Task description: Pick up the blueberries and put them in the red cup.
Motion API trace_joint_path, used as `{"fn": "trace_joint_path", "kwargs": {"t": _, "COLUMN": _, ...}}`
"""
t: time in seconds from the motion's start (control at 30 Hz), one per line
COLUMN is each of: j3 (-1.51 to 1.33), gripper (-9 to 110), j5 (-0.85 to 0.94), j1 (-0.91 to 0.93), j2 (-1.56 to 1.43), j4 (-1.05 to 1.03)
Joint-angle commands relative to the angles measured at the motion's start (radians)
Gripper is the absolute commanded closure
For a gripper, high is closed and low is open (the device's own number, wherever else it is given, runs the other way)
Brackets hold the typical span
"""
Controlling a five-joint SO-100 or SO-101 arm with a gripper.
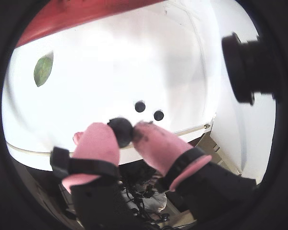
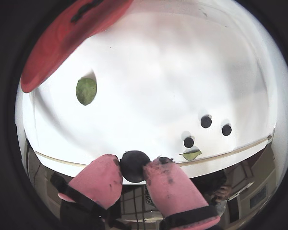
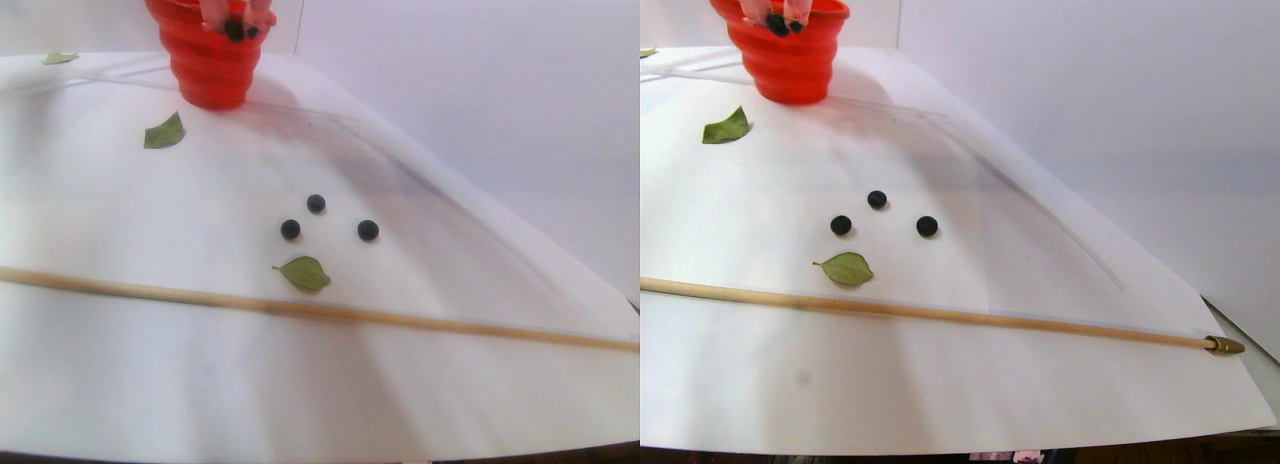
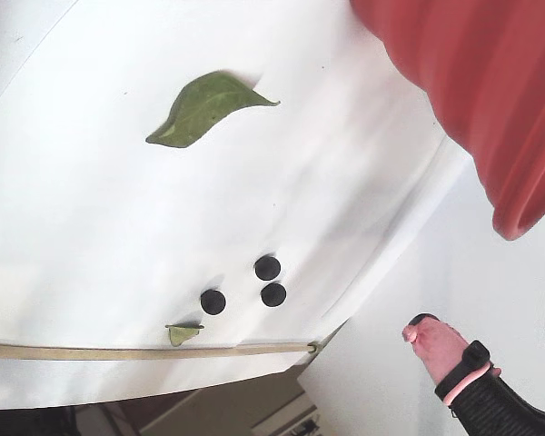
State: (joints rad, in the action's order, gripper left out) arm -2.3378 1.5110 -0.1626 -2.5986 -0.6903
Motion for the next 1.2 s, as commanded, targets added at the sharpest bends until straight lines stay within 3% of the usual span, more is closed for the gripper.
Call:
{"fn": "trace_joint_path", "kwargs": {"t": 0.0, "j3": 0.098, "gripper": 93, "j5": -0.011, "j1": -0.020, "j2": -0.072, "j4": 0.000}}
{"fn": "trace_joint_path", "kwargs": {"t": 0.8, "j3": 0.236, "gripper": 93, "j5": -0.029, "j1": -0.097, "j2": -0.069, "j4": -0.021}}
{"fn": "trace_joint_path", "kwargs": {"t": 1.17, "j3": 0.235, "gripper": 92, "j5": 0.002, "j1": -0.084, "j2": -0.023, "j4": 0.089}}
